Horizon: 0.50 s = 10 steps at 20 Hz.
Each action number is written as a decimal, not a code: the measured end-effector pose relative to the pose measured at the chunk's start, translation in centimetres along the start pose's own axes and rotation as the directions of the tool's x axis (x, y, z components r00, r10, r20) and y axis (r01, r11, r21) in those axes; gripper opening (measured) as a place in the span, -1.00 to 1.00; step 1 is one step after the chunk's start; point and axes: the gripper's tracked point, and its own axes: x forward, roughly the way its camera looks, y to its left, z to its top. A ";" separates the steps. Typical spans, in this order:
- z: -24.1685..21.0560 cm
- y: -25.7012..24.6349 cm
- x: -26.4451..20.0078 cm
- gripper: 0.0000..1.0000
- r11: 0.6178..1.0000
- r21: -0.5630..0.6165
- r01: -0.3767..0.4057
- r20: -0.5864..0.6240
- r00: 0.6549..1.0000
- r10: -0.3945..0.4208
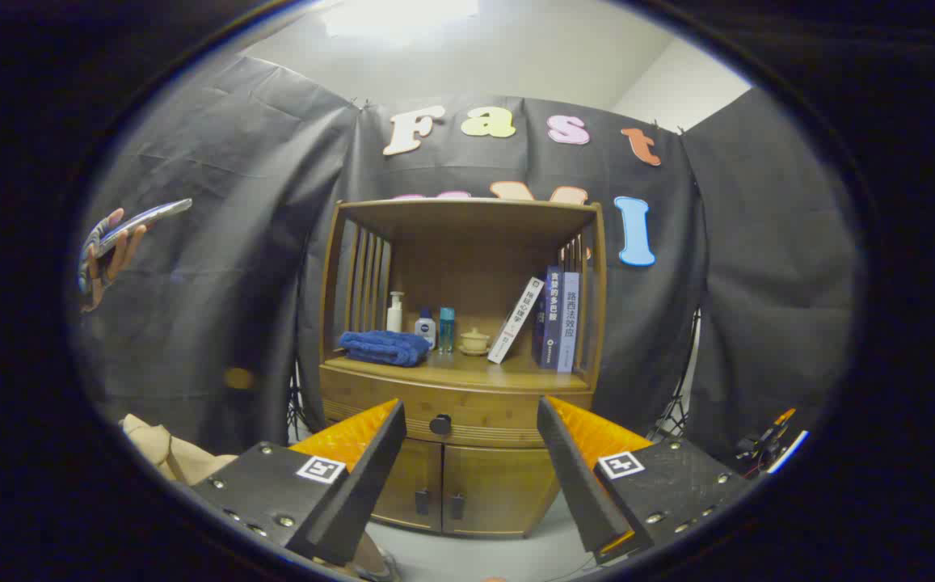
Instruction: Pull open the drawer, take out the items inside it, and place them on the countertop above the cabinet.
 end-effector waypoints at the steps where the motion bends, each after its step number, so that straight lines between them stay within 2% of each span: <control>1: -0.1 0.0 0.1 0.96 1.000 -0.001 -0.001 -0.003 1.000 0.001; 10: -1.4 0.8 0.8 0.96 1.000 0.009 -0.024 -0.038 0.999 0.025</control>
